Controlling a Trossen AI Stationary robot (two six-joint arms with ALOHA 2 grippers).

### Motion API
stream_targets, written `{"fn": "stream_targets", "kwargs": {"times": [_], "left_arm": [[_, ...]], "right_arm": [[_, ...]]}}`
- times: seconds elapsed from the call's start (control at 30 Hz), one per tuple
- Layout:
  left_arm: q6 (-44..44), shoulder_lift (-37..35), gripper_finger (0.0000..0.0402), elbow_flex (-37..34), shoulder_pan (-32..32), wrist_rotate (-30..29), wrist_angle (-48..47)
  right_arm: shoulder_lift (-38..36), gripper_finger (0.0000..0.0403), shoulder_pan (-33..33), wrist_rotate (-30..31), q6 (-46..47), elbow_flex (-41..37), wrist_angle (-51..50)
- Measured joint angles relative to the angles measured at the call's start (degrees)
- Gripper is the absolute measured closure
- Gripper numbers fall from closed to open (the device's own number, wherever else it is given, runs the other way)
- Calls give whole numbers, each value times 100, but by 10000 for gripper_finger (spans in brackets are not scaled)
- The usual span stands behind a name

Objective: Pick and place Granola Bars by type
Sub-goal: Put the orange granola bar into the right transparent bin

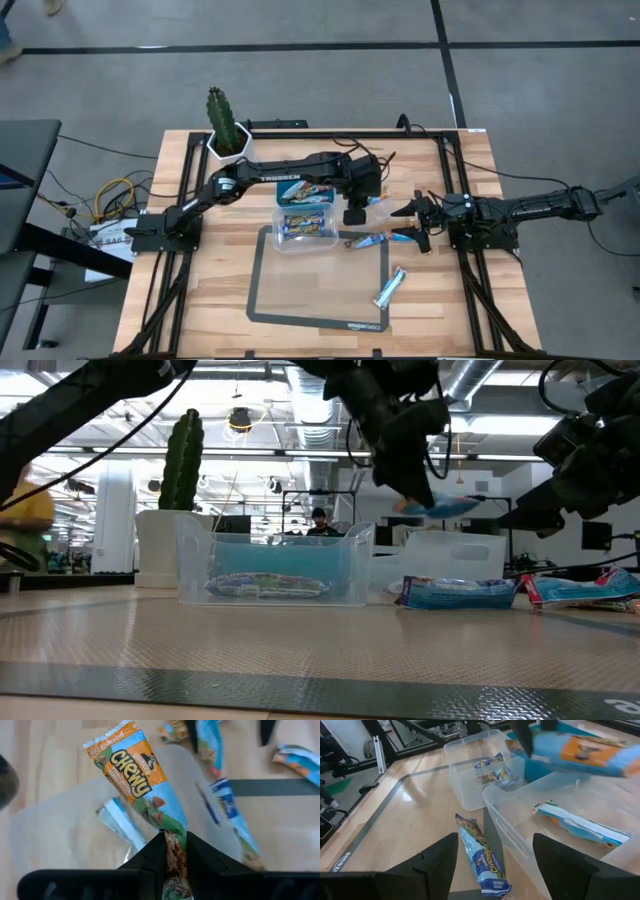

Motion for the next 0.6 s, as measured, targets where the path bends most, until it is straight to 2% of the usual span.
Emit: {"fn": "stream_targets", "kwargs": {"times": [0.37,0.6], "left_arm": [[-138,82,257,-2,34,-190,-14],[-389,19,244,-2,-3,-82,-309]], "right_arm": [[0,154,0,0,1,0,0],[0,154,0,0,0,-1,9]]}}
